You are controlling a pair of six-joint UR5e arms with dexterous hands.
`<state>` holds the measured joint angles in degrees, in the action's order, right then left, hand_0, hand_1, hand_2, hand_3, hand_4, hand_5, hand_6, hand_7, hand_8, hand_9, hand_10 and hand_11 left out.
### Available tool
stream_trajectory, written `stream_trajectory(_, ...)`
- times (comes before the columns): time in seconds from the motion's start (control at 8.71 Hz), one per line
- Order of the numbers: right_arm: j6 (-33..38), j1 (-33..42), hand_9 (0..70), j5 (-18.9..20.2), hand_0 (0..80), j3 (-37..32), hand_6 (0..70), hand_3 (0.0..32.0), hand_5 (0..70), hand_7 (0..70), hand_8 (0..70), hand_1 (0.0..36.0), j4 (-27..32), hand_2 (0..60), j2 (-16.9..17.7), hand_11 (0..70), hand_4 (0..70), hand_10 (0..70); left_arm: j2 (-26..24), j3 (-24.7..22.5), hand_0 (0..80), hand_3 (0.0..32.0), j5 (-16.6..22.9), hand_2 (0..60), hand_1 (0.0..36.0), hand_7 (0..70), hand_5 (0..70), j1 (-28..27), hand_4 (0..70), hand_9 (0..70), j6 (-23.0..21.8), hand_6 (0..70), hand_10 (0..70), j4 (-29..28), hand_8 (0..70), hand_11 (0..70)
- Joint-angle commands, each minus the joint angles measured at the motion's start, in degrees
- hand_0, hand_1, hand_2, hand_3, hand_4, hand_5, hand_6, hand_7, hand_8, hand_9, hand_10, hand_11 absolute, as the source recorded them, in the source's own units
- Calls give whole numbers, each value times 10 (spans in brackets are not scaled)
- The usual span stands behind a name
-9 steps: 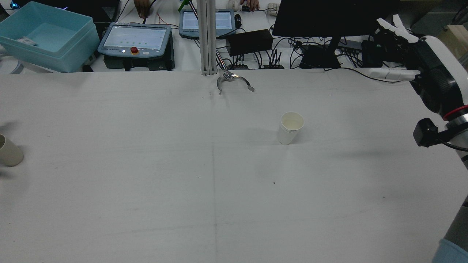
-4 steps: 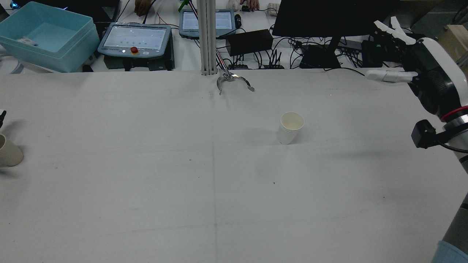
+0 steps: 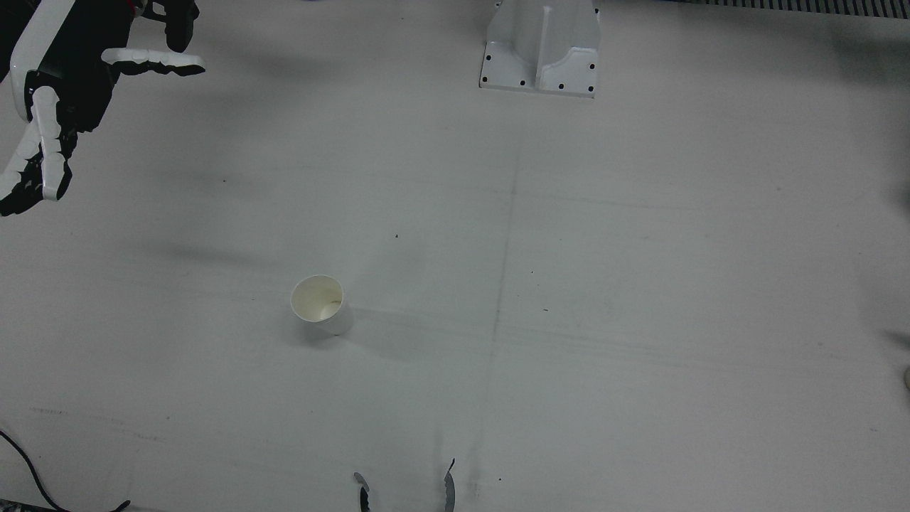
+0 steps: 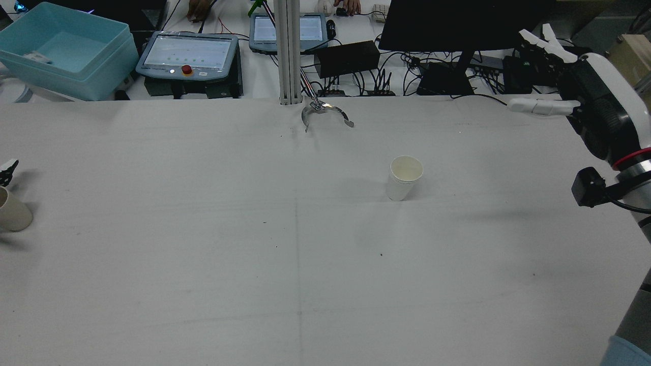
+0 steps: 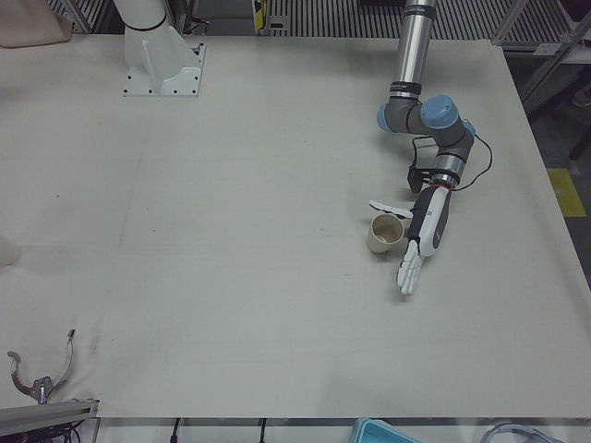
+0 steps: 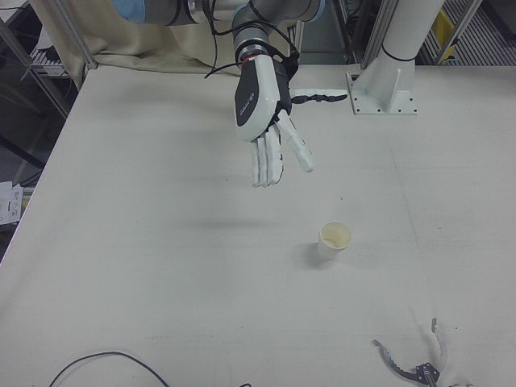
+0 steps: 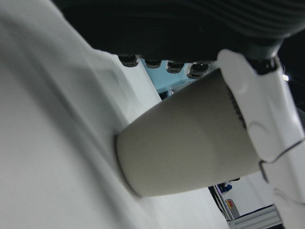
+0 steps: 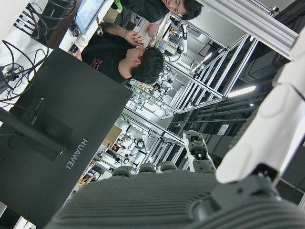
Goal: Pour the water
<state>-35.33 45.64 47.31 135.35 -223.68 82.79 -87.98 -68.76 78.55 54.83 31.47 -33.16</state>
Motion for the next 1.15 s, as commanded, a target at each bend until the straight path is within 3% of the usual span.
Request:
stream_trajectory(0.0,0,-2,7,1,419,0,0,0,14,0,6,86,0,54,1,0,36,0,0,-6,476,0,-1,0,113,33,22,-1,78,0,-13,0,5,13,0,22)
stream_trajectory(0.11,0,-2,9,1,417,0,0,0,12,0,7,85,0,55,2,0,36,0,0,-8,481,0,-2,0,125,34,59,-1,84,0,-19,0,7,22,0,25)
stream_trajectory(0.23,0,-2,8,1,414,0,0,0,11,0,7,84,0,54,2,0,35,0,0,-12,487,0,-3,12,136,34,146,-1,108,0,-24,0,10,35,0,29)
stream_trajectory(0.34,0,-2,8,1,414,0,0,0,14,0,6,84,0,54,2,0,35,0,1,-13,487,0,-6,65,139,64,336,0,193,3,-26,7,22,38,0,45)
stream_trajectory(0.46,0,-2,9,1,415,0,0,0,12,0,7,84,0,54,2,0,36,0,1,-14,469,0,-15,144,125,73,428,0,254,9,-33,22,28,47,0,51)
stream_trajectory(0.57,0,-4,10,1,416,0,0,0,12,0,8,84,0,53,2,0,36,0,1,-15,467,0,-23,330,161,86,520,0,287,25,-43,39,39,55,3,66)
stream_trajectory(0.69,0,-6,9,1,417,-1,0,0,14,0,7,84,0,52,2,0,35,0,1,-18,401,0,-25,600,293,102,514,0,314,36,-52,49,49,66,10,84)
stream_trajectory(0.8,0,-7,9,0,417,-1,0,0,13,0,7,85,0,53,1,0,36,0,3,-20,384,0,-25,600,360,109,636,0,332,50,-54,58,65,70,26,114)
stream_trajectory(0.92,0,-7,10,1,418,-1,0,0,14,0,8,86,0,55,0,0,36,0,3,-20,473,0,-25,600,360,114,700,0,335,58,-56,57,75,69,32,136)
stream_trajectory(1.03,1,-8,9,0,420,0,0,0,17,0,8,88,0,58,0,0,37,0,4,-28,511,0,-25,600,360,115,700,1,306,63,-68,54,82,73,37,151)
